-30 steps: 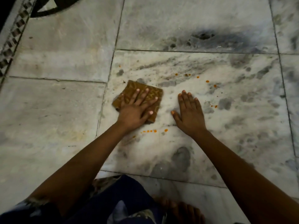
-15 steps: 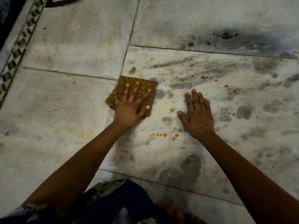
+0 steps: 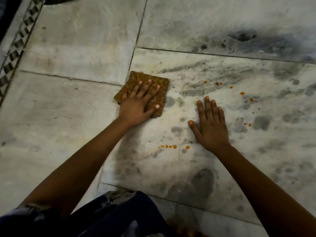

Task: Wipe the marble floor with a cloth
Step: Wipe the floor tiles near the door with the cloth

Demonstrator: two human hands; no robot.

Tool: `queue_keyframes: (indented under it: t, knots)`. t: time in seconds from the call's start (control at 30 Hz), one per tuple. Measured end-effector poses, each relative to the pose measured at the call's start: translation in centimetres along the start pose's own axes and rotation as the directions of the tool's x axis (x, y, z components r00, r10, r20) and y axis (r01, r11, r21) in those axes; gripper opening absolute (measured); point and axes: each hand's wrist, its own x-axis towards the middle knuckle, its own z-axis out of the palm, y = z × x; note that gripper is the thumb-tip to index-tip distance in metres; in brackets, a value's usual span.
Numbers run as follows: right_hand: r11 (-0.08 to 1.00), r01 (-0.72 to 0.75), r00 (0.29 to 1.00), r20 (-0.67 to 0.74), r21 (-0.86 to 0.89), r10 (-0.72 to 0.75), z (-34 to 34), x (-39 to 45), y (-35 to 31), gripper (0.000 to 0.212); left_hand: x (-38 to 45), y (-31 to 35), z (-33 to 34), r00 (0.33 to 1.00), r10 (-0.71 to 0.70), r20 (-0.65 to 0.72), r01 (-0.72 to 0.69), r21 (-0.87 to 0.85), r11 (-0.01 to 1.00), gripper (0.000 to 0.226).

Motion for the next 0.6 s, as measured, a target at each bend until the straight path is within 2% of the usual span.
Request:
queue_keyframes:
  t: [0.1, 0.27, 0.37, 0.47, 0.53, 0.6]
  knots:
    - [1.0, 0.007, 1.0, 0.006, -0.01, -0.006, 0.0, 0.1, 0.0, 0.077, 2.8, -3.0, -0.8, 0.994, -0.107, -0.016, 0.107, 0.013, 0.994, 0.069]
    - [1.0, 0.018, 1.0, 0.009, -0.018, -0.017, -0.2, 0.2, 0.0, 0.078, 12.1, -2.3, -3.0, 0.945, -0.32, 0.066, 0.326, -0.128, 0.937, 0.072]
    - [1.0, 0.022, 1.0, 0.015, 0.001, -0.022, -0.4, 0.1, 0.0, 0.078, 10.6, -1.2, -3.1, 0.953, -0.289, 0.095, 0.297, -0.093, 0.95, 0.081]
    - [1.0, 0.023, 1.0, -0.002, -0.001, -0.023, -0.2, 0.2, 0.0, 0.077, 4.1, -0.7, -1.7, 0.97, -0.231, 0.079, 0.232, -0.013, 0.973, 0.089]
    - [1.0, 0.019, 1.0, -0.009, -0.003, -0.019, 0.0, 0.1, 0.1, 0.077, 1.1, -0.5, -1.0, 0.966, -0.248, 0.077, 0.246, 0.032, 0.969, 0.089]
    - [1.0, 0.02, 1.0, -0.02, -0.011, -0.021, 0.0, 0.0, 0.1, 0.077, 2.2, -0.6, -1.5, 0.958, -0.278, 0.072, 0.276, 0.035, 0.961, 0.086]
